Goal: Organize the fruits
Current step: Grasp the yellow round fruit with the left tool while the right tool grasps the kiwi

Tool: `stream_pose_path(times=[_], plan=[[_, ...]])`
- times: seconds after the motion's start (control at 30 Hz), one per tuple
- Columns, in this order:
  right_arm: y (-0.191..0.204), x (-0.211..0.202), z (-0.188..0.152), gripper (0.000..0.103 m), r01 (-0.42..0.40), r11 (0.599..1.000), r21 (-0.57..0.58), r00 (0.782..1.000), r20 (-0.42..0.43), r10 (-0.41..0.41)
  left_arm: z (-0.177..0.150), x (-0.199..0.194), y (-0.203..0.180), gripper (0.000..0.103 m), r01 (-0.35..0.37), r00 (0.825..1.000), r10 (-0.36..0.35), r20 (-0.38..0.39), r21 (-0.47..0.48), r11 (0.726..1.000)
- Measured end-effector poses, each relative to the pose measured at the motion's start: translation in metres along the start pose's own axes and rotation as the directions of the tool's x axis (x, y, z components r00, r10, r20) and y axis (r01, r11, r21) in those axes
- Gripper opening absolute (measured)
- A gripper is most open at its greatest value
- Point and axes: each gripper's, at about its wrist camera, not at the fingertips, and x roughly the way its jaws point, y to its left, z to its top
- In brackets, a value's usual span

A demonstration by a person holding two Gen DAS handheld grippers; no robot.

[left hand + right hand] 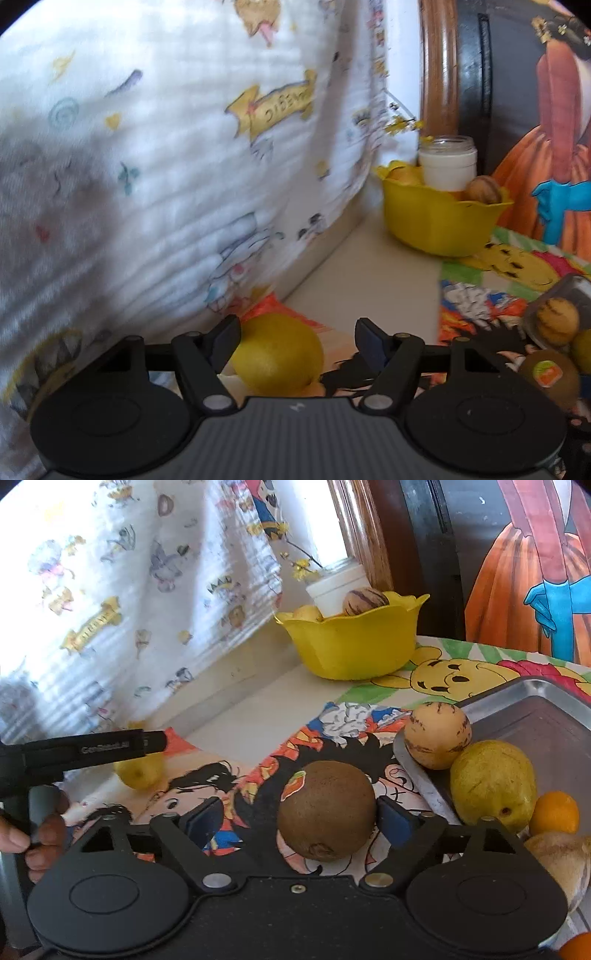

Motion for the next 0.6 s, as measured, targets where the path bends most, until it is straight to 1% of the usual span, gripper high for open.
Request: stream_pose_path(times=[0.1,0.13,0.23,0.3,0.37,0.47,0.6], plan=[[-0.001,0.008,0.001,0.084,0.010,1.000,-0.002,1.000,-0.024,-0.010,0.000,0.005,-0.002,0.071,-0.032,0.999,0.032,-0.012,0.033,0.999],[-0.001,0.009,0.002,0.082,0.011,1.000,-0.001,1.000,-0.029,-0.011,0.000,0.007,-0.004,0.071,-0.044,0.999,0.045,-0.014,0.052,0.998],[0.002,0.014,0.003,0.081,0.021,1.000,-0.024,0.999,-0.036,-0.021,-0.004,0.014,-0.013,0.071,-0.100,0.994,0.104,-0.026,0.122,0.988],[0.004,0.016,0.004,0.079,0.026,0.999,-0.037,0.999,-0.037,-0.027,-0.006,0.020,-0.017,0.064,-0.138,0.989,0.146,-0.036,0.162,0.977],[0.005,0.018,0.004,0.073,0.031,0.999,-0.045,0.999,-0.039,-0.032,-0.008,0.024,-0.019,0.060,-0.162,0.984,0.173,-0.047,0.181,0.970],[0.006,0.020,0.004,0.071,0.038,0.998,-0.053,0.998,-0.047,-0.041,-0.011,0.027,-0.020,0.059,-0.173,0.980,0.188,-0.061,0.198,0.965],[0.008,0.021,0.004,0.070,0.048,0.997,-0.068,0.997,-0.052,-0.051,-0.013,0.026,-0.021,0.059,-0.176,0.980,0.191,-0.062,0.198,0.964]])
